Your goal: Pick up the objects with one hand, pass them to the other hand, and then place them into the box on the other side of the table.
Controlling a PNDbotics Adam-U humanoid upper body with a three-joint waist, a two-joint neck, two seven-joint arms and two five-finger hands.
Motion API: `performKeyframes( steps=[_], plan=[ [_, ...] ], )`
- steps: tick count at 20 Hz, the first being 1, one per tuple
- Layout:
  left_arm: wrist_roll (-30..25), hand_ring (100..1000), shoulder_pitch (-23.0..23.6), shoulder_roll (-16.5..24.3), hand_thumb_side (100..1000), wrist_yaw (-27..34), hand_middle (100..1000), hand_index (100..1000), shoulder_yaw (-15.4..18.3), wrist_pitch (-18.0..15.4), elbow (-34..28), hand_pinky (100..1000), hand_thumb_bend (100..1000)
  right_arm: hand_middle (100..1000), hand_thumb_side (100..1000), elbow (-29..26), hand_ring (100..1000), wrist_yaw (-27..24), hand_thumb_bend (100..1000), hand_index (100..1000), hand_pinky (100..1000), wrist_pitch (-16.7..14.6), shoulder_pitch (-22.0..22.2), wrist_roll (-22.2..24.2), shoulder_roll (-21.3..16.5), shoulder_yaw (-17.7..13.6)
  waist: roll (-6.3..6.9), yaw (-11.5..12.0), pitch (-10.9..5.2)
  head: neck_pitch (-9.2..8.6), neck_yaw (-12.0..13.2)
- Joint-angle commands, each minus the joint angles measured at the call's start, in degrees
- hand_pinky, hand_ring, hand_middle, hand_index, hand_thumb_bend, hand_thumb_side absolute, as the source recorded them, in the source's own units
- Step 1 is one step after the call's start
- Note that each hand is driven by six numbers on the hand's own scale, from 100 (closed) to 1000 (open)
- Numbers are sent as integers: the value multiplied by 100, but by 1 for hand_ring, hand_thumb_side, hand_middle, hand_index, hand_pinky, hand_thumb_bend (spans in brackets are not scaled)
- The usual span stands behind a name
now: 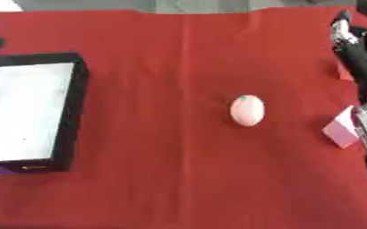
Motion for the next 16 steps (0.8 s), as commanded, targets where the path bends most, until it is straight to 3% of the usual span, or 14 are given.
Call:
performKeyframes(
  steps=[1,11,16],
  plan=[
    [-13,881,-53,120,735,35,801,746,6,-4,-78,873,380,908,454,-94,763,-22,100,883,748,-12,-56,-3,-132,-13,-3,7,-95,-88,3],
    [-14,882,-53,122,735,31,801,746,5,-4,-78,873,380,910,476,-91,765,-22,100,884,747,-6,-61,-11,-133,-22,-10,24,-91,-121,-8],
    [13,882,-55,98,734,41,801,746,27,-5,-90,873,381,912,443,-79,769,-10,100,886,749,-33,-153,-81,-158,-104,-13,85,-82,-170,-141]
  ],
)
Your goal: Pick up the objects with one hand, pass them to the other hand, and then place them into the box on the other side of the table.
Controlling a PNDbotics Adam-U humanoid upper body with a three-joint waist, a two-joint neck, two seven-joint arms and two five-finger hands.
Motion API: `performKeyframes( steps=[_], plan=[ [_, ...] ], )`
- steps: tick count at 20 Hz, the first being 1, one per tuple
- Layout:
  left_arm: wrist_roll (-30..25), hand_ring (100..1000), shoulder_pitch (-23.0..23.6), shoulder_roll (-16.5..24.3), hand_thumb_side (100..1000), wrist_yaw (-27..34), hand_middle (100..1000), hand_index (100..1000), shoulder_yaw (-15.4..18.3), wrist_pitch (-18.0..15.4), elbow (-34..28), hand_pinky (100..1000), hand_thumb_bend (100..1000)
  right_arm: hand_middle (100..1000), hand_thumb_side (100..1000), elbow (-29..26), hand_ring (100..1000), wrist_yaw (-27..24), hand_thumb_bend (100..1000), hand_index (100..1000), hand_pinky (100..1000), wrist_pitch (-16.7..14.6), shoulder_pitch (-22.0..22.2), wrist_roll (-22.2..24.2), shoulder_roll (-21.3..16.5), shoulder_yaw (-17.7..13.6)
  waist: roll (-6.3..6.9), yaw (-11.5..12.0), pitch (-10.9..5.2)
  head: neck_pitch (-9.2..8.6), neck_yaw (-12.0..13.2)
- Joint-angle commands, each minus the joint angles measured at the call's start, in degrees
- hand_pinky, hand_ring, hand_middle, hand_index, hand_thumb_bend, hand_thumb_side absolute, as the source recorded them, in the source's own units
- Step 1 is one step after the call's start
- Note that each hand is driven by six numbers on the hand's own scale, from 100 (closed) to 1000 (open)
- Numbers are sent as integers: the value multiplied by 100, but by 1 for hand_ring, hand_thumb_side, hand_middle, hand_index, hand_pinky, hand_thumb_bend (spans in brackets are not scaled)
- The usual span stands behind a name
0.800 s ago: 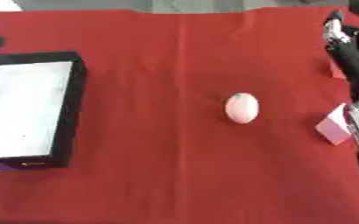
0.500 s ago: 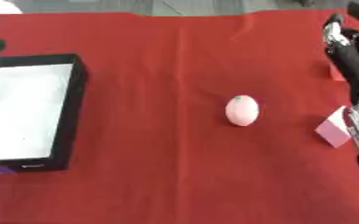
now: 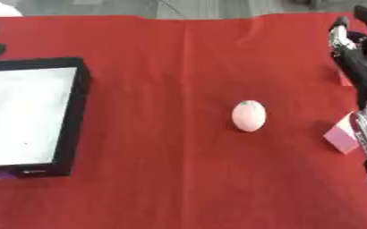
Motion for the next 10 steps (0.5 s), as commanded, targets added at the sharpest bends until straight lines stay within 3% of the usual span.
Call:
performKeyframes(
  steps=[1,4,10],
  plan=[
    [23,882,-54,97,734,42,801,746,31,-12,-91,873,380,914,437,-60,772,-1,100,886,750,-7,-166,-65,-187,-106,-1,18,-97,-76,-98],
    [29,881,-34,116,735,34,797,745,31,-5,-78,873,378,922,480,46,783,-18,100,891,754,145,-338,-23,-428,-100,-25,17,-119,-40,-117],
    [44,880,28,188,736,13,795,744,36,12,-58,873,379,929,474,417,801,-330,107,898,765,702,-747,291,-1342,-41,-99,-17,-162,-12,-156]
  ],
)
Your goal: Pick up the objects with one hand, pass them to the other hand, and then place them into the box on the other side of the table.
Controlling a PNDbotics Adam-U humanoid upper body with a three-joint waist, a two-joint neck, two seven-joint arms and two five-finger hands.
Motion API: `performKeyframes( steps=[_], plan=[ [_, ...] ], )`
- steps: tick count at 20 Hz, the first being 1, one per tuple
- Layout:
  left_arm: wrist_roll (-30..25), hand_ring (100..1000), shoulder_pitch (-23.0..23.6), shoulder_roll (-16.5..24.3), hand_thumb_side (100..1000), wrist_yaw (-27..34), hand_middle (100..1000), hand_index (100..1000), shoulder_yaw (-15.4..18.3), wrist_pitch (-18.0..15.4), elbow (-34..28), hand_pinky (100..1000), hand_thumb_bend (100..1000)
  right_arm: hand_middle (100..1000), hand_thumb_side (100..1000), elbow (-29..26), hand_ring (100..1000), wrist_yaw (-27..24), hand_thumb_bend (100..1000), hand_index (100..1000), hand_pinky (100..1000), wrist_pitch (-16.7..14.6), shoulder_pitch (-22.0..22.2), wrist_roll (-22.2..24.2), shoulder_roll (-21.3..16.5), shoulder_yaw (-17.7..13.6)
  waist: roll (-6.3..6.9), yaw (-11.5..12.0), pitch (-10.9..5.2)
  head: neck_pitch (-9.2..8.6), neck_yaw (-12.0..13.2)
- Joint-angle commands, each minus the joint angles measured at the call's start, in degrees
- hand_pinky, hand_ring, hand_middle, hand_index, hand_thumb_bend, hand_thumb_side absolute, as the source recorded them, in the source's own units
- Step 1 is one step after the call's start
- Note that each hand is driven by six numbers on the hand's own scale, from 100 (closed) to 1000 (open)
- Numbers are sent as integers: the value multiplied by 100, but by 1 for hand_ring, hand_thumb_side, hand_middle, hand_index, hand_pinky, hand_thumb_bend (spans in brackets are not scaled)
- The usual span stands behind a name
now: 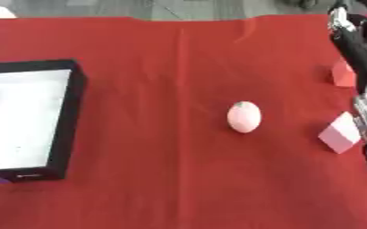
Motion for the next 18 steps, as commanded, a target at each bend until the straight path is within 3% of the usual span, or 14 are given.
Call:
performKeyframes(
  steps=[1,5,11,15,18],
  plan=[
    [16,880,-16,195,736,6,795,744,33,2,-56,873,378,930,471,169,804,-208,114,899,767,293,-243,206,-677,-5,-19,-15,-162,2,-40],
    [11,881,12,233,738,-27,795,744,31,6,-31,874,377,968,505,516,837,-322,150,924,788,681,-513,748,-1213,100,-49,-34,-179,-80,-126],
    [11,881,37,281,739,-50,796,744,32,13,-21,874,374,978,454,1285,884,159,201,938,835,1194,-824,2358,-1862,183,-126,-29,-216,-229,-361],
    [-4,881,51,320,739,-63,796,744,17,22,-12,874,373,965,354,1899,889,682,213,929,856,1061,-1013,3469,-2146,289,-168,-38,-251,-253,-372],
    [-8,881,61,334,740,-63,796,744,14,21,-7,874,373,958,205,2382,898,1106,231,919,872,883,-1216,4333,-2209,396,-176,-44,-267,-250,-375]
  ],
)
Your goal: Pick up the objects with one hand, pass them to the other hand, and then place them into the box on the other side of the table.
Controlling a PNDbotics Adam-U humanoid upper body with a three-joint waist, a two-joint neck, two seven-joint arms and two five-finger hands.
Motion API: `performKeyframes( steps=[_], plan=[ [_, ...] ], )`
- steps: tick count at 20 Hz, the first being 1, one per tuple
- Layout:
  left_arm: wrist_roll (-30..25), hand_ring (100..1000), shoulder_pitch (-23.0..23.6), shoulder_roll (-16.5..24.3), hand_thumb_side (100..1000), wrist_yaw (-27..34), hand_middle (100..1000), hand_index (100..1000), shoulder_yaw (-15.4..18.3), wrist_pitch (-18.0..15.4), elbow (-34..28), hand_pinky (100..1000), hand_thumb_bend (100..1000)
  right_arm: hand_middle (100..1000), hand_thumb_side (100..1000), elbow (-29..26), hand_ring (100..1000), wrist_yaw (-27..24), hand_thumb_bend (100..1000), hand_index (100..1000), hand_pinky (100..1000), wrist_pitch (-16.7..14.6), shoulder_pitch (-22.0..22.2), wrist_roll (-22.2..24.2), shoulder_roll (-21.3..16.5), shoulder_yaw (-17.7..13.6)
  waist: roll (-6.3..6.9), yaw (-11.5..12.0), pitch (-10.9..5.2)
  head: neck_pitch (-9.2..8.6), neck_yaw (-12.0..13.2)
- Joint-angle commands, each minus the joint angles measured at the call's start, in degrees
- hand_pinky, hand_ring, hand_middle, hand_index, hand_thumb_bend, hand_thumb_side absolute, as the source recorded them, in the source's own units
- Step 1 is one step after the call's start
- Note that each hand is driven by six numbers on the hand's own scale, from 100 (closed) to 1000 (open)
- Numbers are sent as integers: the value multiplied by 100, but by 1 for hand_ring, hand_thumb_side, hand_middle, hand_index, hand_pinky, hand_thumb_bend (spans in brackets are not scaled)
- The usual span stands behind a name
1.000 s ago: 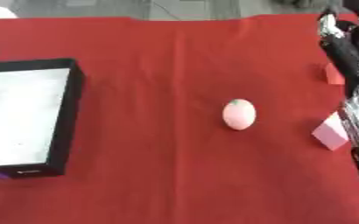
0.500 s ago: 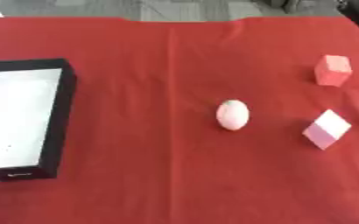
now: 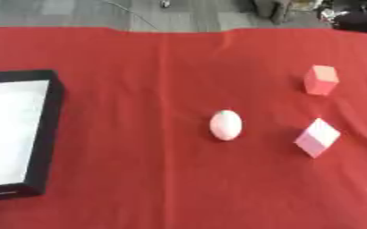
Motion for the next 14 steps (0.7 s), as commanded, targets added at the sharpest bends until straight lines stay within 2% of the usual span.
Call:
performKeyframes(
  steps=[1,3,4,9,11,14],
  plan=[
    [-7,882,-25,173,740,-3,796,744,13,0,-55,874,372,957,171,443,903,492,236,917,878,-173,-255,859,-311,51,-6,-14,-168,-66,-16],
    [-9,882,-16,180,740,-2,796,744,13,-1,-52,874,372,957,171,671,903,815,236,917,878,-300,-383,1283,-299,52,-5,-23,-170,-46,-5],
    [-10,882,-12,184,742,-2,796,744,13,0,-51,875,370,957,199,759,911,951,122,913,890,-348,-424,1421,-295,40,-5,-29,-169,-23,20],
    [-20,883,11,228,746,-15,797,743,13,-1,-40,875,366,962,137,1254,925,1738,138,907,906,-485,-678,2007,-284,93,-3,-67,-124,204,193],
    [-24,883,21,242,747,-12,797,743,13,0,-43,875,365,933,100,1373,928,1977,151,894,913,-543,-728,2165,-291,85,-3,-77,-93,222,181],
    [-41,884,36,261,749,-12,798,744,10,8,-47,876,366,926,100,1545,932,2305,151,884,922,-607,-796,2386,-307,84,-12,-81,-52,211,148]
  ],
)
